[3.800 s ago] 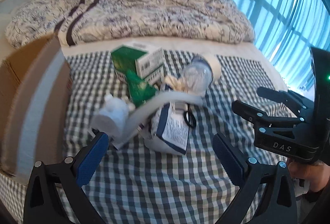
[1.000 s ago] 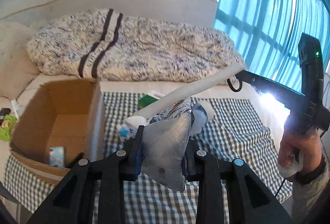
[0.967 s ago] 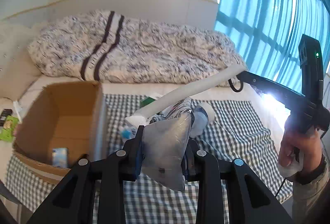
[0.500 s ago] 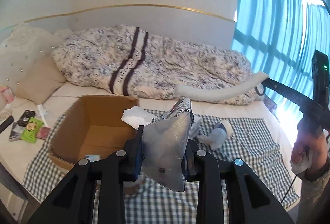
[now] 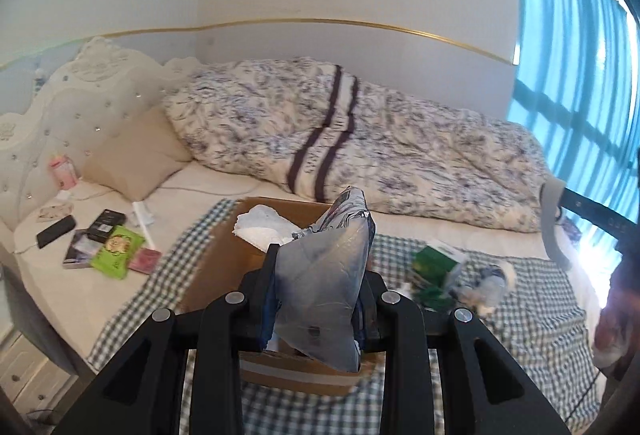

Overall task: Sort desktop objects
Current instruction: 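Carry the hose and snack bag into the cardboard box and release both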

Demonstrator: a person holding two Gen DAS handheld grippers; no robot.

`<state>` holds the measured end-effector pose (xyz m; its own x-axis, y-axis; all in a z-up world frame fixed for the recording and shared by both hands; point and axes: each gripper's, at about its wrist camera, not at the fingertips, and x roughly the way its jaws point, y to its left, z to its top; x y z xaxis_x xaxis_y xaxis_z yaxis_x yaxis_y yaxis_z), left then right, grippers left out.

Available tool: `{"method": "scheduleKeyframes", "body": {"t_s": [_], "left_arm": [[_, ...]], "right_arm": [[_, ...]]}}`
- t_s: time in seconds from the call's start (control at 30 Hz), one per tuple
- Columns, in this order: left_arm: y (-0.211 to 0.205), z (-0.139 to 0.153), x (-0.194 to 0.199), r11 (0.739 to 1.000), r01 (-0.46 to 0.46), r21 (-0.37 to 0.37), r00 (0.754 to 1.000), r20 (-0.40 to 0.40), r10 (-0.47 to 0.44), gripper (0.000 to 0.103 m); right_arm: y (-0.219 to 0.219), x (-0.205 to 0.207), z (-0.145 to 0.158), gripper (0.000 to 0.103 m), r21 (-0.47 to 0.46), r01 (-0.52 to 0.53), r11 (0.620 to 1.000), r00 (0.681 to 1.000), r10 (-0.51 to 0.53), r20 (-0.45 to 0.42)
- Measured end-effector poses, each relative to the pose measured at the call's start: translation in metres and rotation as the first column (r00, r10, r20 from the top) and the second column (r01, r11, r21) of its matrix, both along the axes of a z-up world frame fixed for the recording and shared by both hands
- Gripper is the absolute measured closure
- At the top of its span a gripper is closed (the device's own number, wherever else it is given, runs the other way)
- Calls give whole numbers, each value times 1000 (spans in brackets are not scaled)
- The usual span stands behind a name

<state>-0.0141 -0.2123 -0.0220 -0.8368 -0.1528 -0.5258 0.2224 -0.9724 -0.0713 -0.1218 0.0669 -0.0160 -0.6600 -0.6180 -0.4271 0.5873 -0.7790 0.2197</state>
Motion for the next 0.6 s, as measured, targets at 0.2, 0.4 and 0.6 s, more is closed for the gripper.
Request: {"method": "scheduleKeyframes", "body": {"t_s": [0.2, 0.4, 0.6], "left_arm": [[-35, -7, -17, 999, -35, 15, 999, 25, 35, 73], [-70, -16, -37, 998, -62, 30, 997, 45, 61, 73], [-92, -32, -52, 997, -64, 49, 996, 71, 60, 73]], "right_arm": [[-49, -13, 5, 95, -4, -41, 999, 999, 41, 7], [-120, -18, 13, 95, 33, -130, 991, 991, 131, -26], [-183, -22, -10, 95, 125, -200, 972, 979, 202, -6]]}}
